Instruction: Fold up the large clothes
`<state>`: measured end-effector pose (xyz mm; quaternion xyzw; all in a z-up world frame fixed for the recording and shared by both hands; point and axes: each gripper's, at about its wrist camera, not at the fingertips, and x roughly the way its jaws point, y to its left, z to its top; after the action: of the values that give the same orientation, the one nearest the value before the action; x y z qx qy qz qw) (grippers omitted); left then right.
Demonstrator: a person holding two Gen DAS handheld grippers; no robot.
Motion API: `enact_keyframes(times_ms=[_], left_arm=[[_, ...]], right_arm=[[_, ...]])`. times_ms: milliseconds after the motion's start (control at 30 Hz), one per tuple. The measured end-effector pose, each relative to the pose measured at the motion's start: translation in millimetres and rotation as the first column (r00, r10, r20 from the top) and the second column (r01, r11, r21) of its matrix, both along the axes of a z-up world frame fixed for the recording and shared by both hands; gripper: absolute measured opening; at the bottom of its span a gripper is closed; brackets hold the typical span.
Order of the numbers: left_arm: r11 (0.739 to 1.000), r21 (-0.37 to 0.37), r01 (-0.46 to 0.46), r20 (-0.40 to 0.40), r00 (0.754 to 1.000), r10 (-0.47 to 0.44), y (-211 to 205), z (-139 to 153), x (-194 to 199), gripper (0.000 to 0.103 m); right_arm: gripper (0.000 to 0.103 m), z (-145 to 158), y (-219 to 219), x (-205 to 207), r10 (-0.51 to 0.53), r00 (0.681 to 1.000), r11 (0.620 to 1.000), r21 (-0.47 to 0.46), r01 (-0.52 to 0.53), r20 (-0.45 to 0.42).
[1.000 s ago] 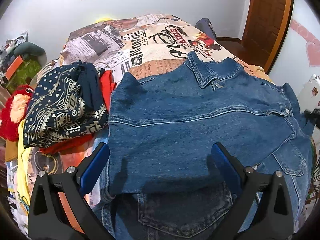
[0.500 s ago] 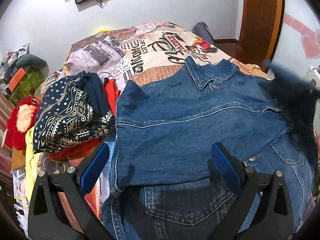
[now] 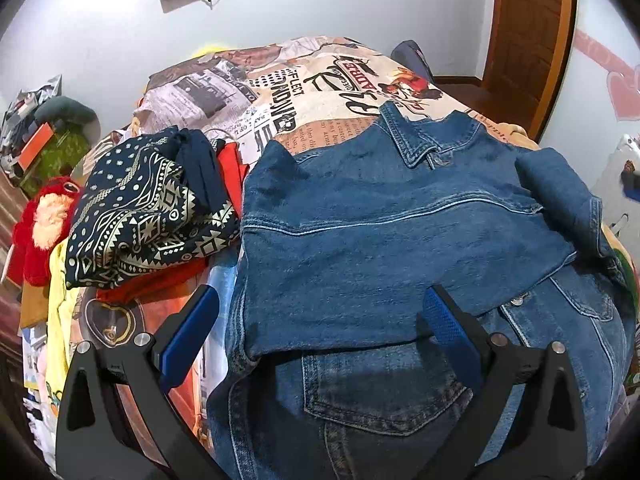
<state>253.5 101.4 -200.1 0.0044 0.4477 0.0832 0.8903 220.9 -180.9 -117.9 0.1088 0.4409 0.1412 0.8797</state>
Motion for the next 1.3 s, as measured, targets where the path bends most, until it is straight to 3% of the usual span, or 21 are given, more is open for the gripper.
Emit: enact_keyframes(times_ms=[200,367,567,600,767,933,1100,1200,1300], left_arm=[[1.000,-0.011,-0.008,0.001,1.000,0.008,3,0,0,0.102],[1.000,-0.009,-0.012,-0.010,1.000,0.011,4,-3,3,0.102],[1.000,-0.008,-0.020,-0.021,1.000,0.019,6,-8,6,0.102],[1.000,-0.010,-0.022,-0.021,1.000,0.022,7,-8,7,0.102],[0.999,-0.024,-0.032,-0.014,0.999,0.032,11,-8,7,0.103],[0.999,-0.035,-0.038,0.000,0.999,0.038,15,-6,4,0.102],[0.998,-0.054,-0.042,0.019,0.999,0.043,20,-1,-2,0.102],[0.997,-0.064,-0.045,0.038,0.998,0.048,23,5,-10,0.102],[0.996,-0.069,-0.053,0.063,0.996,0.057,28,13,-21,0.102]], right_arm=[[0.066,-24,-50,26,-0.225,0.969,0.969,0.076,0.233,-0.100],[0.066,-63,-74,47,-0.305,0.924,0.932,0.129,0.340,-0.228],[0.065,-100,-83,66,-0.309,0.887,0.896,0.207,0.392,-0.342],[0.063,-100,-85,67,-0.320,0.888,0.892,0.211,0.400,-0.332],[0.018,-73,-72,74,-0.368,0.902,0.907,0.124,0.401,-0.226],[0.011,-17,-42,71,-0.315,0.949,0.946,0.074,0.316,-0.032],[0.010,46,20,61,-0.146,0.981,0.987,0.081,0.136,0.131],[0.009,64,61,50,-0.034,0.984,0.998,0.063,0.023,0.177],[0.009,60,117,39,0.095,0.978,0.995,0.004,-0.097,0.186]])
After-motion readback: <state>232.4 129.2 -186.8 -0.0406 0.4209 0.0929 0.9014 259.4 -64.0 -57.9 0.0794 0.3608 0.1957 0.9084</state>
